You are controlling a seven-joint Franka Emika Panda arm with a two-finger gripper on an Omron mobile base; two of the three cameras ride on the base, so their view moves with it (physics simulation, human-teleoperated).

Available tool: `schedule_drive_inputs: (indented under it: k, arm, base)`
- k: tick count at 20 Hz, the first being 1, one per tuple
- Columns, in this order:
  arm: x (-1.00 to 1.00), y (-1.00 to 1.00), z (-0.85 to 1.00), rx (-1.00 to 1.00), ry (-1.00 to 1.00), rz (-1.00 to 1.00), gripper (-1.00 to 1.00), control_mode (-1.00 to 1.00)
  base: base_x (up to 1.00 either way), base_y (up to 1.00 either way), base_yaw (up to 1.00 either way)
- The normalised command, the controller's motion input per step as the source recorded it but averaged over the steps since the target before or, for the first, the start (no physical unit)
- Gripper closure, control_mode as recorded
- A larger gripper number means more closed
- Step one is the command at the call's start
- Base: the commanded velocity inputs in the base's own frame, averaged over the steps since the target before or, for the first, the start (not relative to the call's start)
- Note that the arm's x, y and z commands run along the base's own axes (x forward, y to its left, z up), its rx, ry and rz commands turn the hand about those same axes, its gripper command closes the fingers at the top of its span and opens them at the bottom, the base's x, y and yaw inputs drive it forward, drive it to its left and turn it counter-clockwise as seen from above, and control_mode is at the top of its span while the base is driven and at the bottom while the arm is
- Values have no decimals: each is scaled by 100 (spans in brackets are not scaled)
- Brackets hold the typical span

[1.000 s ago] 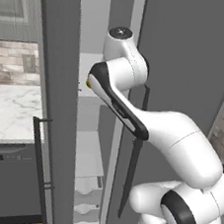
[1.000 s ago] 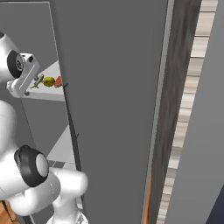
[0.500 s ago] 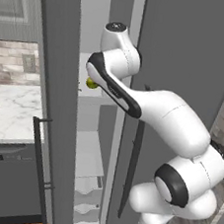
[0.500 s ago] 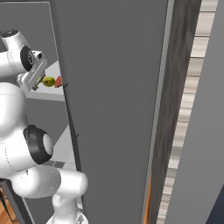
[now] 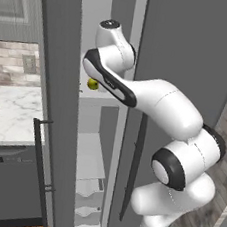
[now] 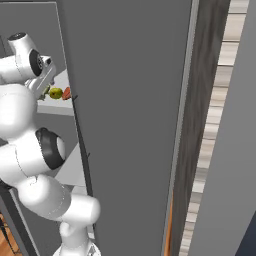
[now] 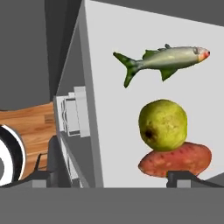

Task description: Take the fish, sweet potato, and pear from the freezer and place them in the bowl on the counter.

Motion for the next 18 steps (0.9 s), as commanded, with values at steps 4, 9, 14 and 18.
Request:
schedule_drive_inputs:
  k: [4, 9, 14, 18]
  arm:
    - [28, 6, -10, 0, 0, 0, -100, -100]
    - [24, 0, -27, 0, 4, 0, -100, -100]
    - [15, 0, -25, 0, 5, 0, -100, -100]
    - [13, 0, -14, 0, 2, 0, -100, -100]
  base:
    - [0, 0, 0]
    - [0, 0, 0]
    - [0, 0, 0]
    - [0, 0, 0]
